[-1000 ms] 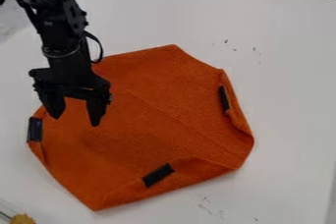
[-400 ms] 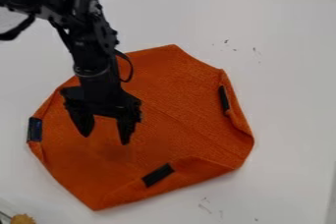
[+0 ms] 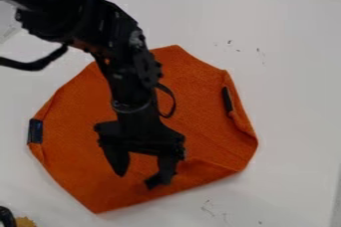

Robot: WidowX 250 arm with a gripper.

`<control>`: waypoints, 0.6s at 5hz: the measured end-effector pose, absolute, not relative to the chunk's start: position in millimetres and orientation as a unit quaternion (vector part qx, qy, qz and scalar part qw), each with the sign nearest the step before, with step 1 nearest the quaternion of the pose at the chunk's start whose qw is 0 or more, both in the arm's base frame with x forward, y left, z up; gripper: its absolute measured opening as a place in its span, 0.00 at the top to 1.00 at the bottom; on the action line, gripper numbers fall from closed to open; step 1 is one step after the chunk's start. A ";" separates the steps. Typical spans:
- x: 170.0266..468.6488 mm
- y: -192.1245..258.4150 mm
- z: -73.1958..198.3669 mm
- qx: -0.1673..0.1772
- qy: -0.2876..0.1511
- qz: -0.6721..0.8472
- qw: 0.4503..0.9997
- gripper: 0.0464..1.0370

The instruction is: Fold the cloth from bottom right to top left

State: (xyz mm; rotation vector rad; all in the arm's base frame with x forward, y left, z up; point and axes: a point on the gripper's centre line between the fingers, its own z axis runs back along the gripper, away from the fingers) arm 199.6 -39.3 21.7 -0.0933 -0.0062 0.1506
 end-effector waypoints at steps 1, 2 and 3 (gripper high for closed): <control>199.1 -50.6 24.7 -0.038 -0.016 0.058 0.997 0.04; 202.9 -55.3 24.9 -0.040 -0.030 0.055 0.997 0.04; 210.4 -61.2 17.5 -0.054 -0.033 0.043 0.997 0.09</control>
